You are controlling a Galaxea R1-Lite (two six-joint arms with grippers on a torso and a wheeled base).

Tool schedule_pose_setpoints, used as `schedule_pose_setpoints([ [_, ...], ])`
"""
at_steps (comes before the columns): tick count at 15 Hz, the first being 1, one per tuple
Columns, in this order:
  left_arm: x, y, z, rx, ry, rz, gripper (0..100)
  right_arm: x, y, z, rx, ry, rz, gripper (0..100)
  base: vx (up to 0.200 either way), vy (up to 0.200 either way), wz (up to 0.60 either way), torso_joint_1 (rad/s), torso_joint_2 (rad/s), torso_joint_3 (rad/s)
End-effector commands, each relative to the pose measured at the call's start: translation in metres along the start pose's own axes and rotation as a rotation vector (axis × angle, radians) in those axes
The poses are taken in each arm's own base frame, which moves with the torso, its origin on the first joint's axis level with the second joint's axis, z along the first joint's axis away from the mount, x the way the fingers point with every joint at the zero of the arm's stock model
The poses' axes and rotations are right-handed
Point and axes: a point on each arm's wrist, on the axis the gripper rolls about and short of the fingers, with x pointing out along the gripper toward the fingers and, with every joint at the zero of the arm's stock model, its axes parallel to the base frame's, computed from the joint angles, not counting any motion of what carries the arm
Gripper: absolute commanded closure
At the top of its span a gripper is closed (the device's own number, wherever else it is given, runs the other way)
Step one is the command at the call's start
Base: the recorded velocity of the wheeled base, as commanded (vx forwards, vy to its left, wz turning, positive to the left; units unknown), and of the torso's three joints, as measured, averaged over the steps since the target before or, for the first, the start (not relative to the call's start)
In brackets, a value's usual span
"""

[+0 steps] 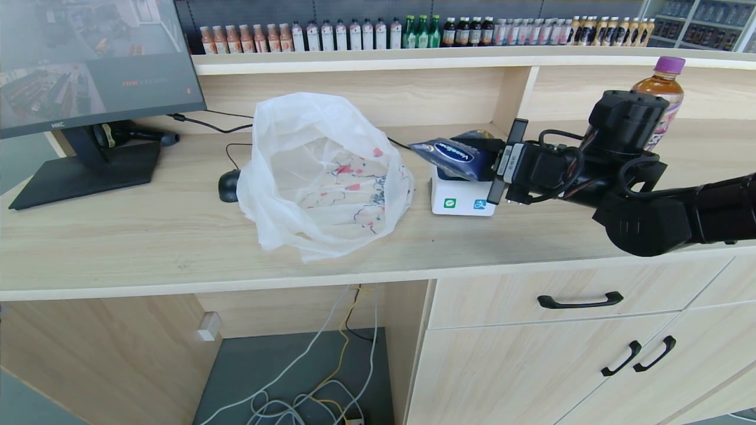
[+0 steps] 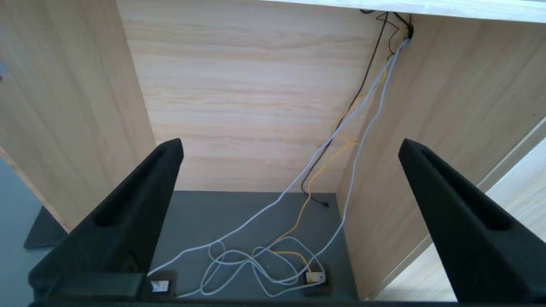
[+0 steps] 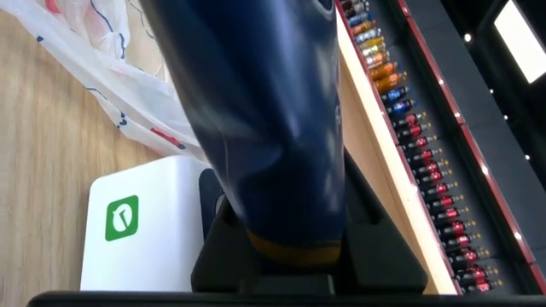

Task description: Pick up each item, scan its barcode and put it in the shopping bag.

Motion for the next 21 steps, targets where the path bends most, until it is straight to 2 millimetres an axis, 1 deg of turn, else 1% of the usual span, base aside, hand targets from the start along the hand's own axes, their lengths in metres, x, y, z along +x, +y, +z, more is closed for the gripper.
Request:
schedule_pose_setpoints([
  [1, 0.000, 0.000, 0.000, 0.000, 0.000, 0.001, 0, 0.000, 0.000, 0.001, -0.001, -0.003, 0.000, 100, 0.000, 0.000, 0.00, 0.000, 0.00, 0.000],
  [4, 0.000, 0.000, 0.000, 0.000, 0.000, 0.001, 0, -0.002, -0.005, 0.004, -0.009, -0.006, -0.009, 100, 0.000, 0.000, 0.00, 0.000, 0.00, 0.000],
  [8, 0.000, 0.000, 0.000, 0.000, 0.000, 0.001, 0, -0.004, -0.004, 0.005, -0.005, -0.005, -0.005, 100, 0.000, 0.000, 0.00, 0.000, 0.00, 0.000],
  [11, 0.000, 0.000, 0.000, 0.000, 0.000, -0.001, 0, -0.005, -0.007, 0.006, -0.007, -0.003, -0.013, 100, 0.000, 0.000, 0.00, 0.000, 0.00, 0.000],
  [14, 0.000, 0.000, 0.000, 0.000, 0.000, 0.001, 0, -0.008, -0.014, 0.013, -0.009, -0.012, -0.027, 100, 0.000, 0.000, 0.00, 0.000, 0.00, 0.000],
  [16, 0.000, 0.000, 0.000, 0.000, 0.000, 0.001, 0, -0.011, -0.023, 0.020, 0.000, -0.022, -0.048, 100, 0.000, 0.000, 0.00, 0.000, 0.00, 0.000],
  [17, 0.000, 0.000, 0.000, 0.000, 0.000, 0.001, 0, -0.014, -0.038, 0.033, 0.007, -0.028, -0.089, 100, 0.000, 0.000, 0.00, 0.000, 0.00, 0.000],
  [19, 0.000, 0.000, 0.000, 0.000, 0.000, 0.001, 0, -0.022, -0.052, 0.045, 0.010, -0.020, -0.132, 100, 0.000, 0.000, 0.00, 0.000, 0.00, 0.000],
  [21, 0.000, 0.000, 0.000, 0.000, 0.000, 0.001, 0, -0.028, -0.062, 0.055, 0.035, -0.032, -0.157, 100, 0.000, 0.000, 0.00, 0.000, 0.00, 0.000],
])
